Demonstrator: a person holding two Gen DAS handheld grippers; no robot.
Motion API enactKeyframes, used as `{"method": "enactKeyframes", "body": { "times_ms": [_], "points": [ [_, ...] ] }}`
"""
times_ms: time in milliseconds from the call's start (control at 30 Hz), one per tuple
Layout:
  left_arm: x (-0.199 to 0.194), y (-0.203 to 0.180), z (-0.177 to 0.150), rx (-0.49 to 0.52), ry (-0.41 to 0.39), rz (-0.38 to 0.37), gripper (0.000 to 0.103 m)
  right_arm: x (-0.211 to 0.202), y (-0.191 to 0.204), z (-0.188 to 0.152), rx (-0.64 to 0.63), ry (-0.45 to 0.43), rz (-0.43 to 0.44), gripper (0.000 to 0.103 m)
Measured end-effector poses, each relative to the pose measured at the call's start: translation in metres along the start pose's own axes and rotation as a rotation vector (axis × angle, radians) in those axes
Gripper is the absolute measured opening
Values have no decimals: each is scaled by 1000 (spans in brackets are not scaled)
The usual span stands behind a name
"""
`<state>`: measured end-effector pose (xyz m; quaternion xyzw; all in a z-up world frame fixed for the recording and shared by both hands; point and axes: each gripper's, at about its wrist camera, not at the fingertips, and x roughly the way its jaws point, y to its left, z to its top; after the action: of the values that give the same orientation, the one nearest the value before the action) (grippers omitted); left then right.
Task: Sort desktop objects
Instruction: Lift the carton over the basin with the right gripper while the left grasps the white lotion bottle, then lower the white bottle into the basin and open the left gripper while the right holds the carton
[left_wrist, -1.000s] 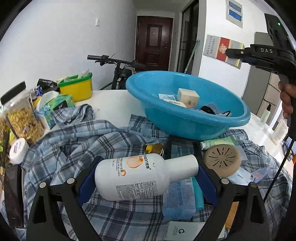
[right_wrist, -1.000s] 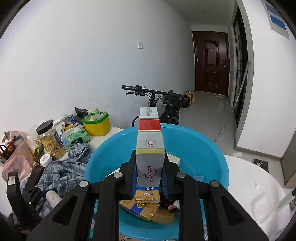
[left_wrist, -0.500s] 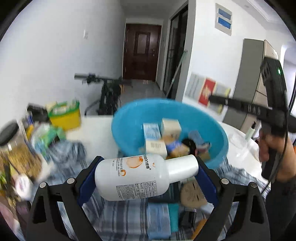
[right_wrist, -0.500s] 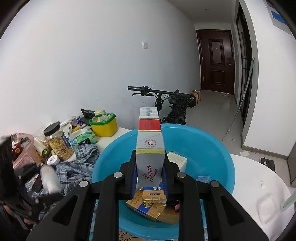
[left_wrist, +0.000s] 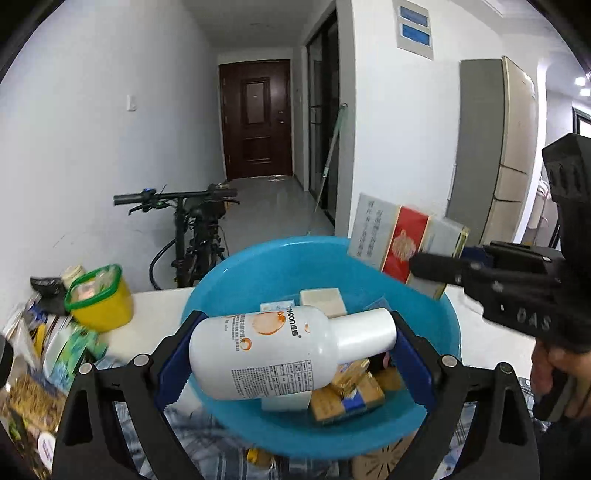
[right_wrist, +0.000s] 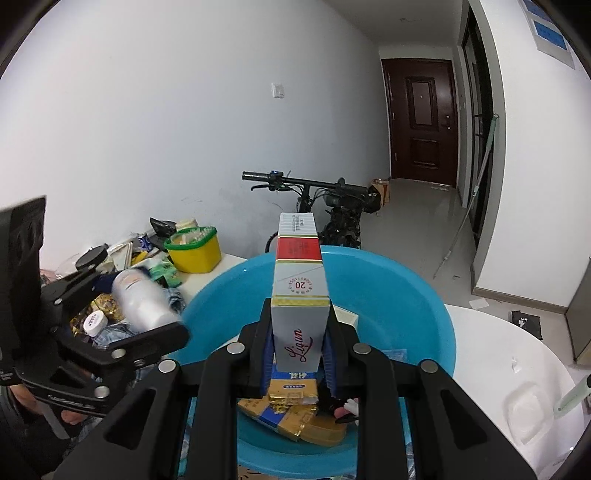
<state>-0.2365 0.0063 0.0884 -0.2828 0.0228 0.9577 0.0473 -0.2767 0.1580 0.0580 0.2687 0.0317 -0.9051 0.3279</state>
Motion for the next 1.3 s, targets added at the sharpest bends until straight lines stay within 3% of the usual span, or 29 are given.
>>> {"method": "enactKeyframes", "body": {
  "times_ms": [167,367,767,1300],
  "points": [
    [21,0,2,-3,-5,-8,96,4,-4,-1,9,0,-10,21],
    [46,5,-6,11,49,4,96,14,-4,-6,2,30,-21,21],
    [44,21,-7,-7,42,5,96,19,-3,-8,-8,38,-26,21],
    [41,14,-6,14,45,8,96,14,-5,-8,-7,34,-20,21]
  ]
}}
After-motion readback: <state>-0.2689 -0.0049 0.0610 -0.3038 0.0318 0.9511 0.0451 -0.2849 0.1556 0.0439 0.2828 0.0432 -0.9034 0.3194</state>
